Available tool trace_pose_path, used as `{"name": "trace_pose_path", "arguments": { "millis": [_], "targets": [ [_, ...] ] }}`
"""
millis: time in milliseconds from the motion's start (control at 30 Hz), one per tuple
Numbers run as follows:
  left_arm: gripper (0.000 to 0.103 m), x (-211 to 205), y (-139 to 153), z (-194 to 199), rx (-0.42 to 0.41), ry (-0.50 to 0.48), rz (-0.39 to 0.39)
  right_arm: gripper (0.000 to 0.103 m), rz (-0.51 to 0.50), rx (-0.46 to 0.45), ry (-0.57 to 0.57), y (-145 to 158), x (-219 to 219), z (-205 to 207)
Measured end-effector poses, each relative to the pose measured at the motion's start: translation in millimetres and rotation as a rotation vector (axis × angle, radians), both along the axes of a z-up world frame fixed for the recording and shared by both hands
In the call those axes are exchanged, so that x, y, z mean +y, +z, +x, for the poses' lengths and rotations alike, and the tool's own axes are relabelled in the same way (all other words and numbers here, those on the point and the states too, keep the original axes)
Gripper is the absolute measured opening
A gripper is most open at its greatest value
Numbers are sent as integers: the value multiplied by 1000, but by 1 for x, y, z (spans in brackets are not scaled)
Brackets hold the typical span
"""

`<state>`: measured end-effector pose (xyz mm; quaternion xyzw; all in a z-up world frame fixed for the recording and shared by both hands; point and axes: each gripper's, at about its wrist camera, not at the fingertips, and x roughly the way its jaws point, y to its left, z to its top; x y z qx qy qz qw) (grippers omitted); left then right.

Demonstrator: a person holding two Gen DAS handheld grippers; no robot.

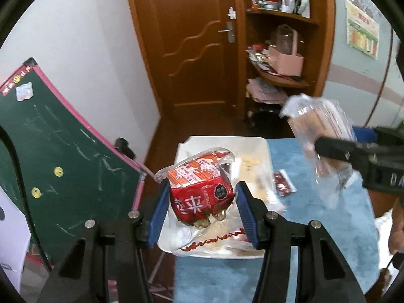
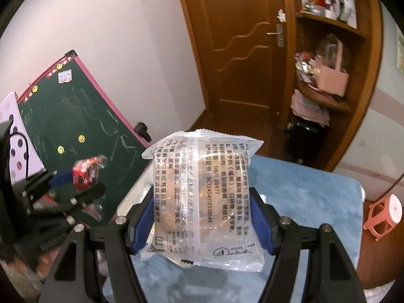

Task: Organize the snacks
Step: 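Carry both bags into the white tray and open both tools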

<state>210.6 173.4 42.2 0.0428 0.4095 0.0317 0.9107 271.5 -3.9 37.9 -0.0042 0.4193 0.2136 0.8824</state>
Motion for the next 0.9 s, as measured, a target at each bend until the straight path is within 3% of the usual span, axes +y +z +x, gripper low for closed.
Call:
{"name": "trace_pose_path", "arguments": {
  "millis": [267,633,833,900],
  "targets": [
    [51,16,-44,37,58,5,-19,70,-20,21,-33,-22,60,55],
    [52,27,-100,85,125,14,-93,73,-90,120,-64,-80,97,123],
    [60,23,-121,104,127,14,-99,73,-60,235,-65,-115,100,146],
    [67,24,-127,108,140,16,-117,73,-56,271,-58,-126,99,149]
  ]
}}
